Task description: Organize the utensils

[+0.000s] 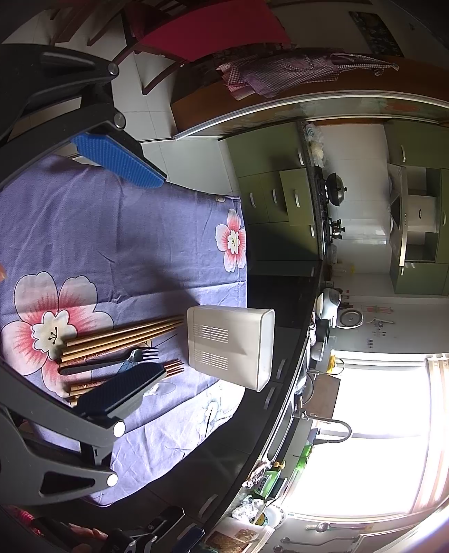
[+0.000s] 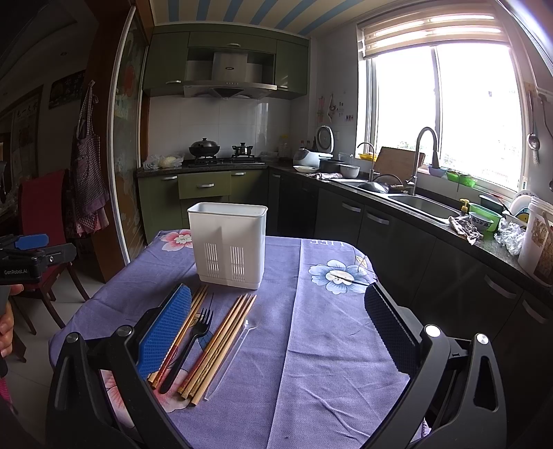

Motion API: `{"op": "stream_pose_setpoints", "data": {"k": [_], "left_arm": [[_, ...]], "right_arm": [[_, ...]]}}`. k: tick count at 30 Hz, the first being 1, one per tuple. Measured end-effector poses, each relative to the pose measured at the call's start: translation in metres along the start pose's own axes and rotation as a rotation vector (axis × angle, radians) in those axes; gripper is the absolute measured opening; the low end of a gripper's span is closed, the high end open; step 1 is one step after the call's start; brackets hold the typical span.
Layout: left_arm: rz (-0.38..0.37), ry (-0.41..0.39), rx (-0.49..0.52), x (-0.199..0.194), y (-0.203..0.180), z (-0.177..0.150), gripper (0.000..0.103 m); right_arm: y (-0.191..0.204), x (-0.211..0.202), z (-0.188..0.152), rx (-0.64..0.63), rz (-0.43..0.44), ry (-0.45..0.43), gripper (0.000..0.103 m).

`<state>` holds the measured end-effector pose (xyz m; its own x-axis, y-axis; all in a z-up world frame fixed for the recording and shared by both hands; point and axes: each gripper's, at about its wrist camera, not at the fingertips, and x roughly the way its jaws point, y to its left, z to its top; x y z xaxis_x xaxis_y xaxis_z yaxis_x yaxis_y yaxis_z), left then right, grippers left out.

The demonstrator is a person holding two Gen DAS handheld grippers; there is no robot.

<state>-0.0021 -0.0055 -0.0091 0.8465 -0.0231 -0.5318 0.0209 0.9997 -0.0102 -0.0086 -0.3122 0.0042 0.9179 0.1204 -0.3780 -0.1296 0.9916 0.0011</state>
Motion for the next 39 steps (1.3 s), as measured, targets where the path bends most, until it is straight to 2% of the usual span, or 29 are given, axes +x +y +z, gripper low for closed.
{"op": "stream_pose_setpoints", "data": {"k": [32, 36, 39], "left_arm": [[-0.007, 0.026, 0.000, 0.005, 0.003, -0.001, 0.096], [-0.010, 0.060, 0.015, 0.017, 0.000, 0.002, 0.096], [-0.007, 0.113, 0.015, 0.037, 0.000, 0.005, 0.096]], "right_arm": [[0.004, 0.016, -0.014, -0.003, 0.000, 0.013, 0.099], [-0.005, 0.029, -0.011, 0.002, 0.011, 0.051, 0.099], [-0.016, 0.052, -0.009, 0.018, 0.045, 0.129, 0.099]]}}
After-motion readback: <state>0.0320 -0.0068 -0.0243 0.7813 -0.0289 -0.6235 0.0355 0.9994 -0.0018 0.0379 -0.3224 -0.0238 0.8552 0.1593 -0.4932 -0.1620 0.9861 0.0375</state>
